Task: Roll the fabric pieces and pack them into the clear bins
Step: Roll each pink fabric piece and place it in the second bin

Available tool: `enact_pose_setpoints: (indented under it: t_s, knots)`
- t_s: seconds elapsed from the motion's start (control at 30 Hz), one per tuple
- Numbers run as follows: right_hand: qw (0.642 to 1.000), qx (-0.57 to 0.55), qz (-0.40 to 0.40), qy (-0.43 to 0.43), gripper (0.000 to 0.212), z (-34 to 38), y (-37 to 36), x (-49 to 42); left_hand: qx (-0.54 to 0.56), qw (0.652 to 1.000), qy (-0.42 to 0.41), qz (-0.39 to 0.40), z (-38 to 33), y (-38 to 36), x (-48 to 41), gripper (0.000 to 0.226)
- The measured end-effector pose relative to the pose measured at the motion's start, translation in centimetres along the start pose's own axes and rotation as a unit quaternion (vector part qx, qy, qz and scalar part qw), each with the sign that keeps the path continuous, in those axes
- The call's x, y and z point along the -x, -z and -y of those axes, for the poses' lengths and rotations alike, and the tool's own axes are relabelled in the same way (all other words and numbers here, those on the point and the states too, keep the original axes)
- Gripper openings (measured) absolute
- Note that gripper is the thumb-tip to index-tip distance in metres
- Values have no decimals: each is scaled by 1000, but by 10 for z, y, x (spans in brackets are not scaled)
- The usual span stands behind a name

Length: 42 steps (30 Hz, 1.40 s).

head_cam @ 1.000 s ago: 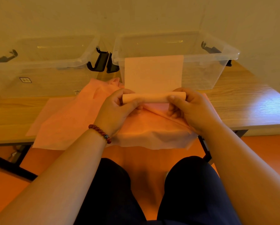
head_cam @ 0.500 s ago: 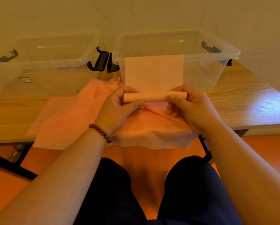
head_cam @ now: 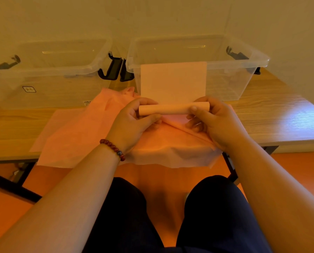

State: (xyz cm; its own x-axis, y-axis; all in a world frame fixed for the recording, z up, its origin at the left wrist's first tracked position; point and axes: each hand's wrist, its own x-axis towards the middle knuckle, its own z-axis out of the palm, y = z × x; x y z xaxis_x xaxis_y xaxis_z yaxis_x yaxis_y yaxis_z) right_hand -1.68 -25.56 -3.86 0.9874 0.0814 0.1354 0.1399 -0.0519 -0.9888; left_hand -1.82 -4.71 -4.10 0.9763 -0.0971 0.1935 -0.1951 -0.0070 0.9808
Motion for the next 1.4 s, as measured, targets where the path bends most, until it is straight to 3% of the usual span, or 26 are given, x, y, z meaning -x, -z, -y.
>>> enact_pose_setpoints:
  t_s: [0.13,0.33,0.43,0.57,0.77,0.9,1.03,1.2,1.33,1.4]
  knots:
    - [1000,3,19,-4,33,-1,1,0,-15,1000,-3,-4,2,1,-1,20]
    - [999,43,3,1,3,0,1,1,8,1000,-7,-3,-1,0,1,36]
    - [999,44,3,1,5,0,1,1,3,1000,-5,-6,-1,-1,1,27]
    - [999,45,10,-1,30,1,2,2,-42,999,-9,-8,0,0,0,12]
    - [997,78,-5,1,3,3,1,3,-14,1000,-2,2,-1,0,0,28]
    - [998,68,-5,-4,6,3,1,2,-17,1000,1,-7,-2,0,0,20]
    - [999,50,5,-13,30,2,2,2,-23,1000,4,-19,-1,-1,0,12]
    - [997,76,-12,-3,2,3,1,3,-5,1000,-1,-5,0,0,-1,32]
    - [998,66,-8,-11,7,2,0,1,-14,1000,2,-6,1,1,-2,23]
    - [998,63,-7,-17,22,2,1,1,-17,1000,2,-5,1,1,-2,18]
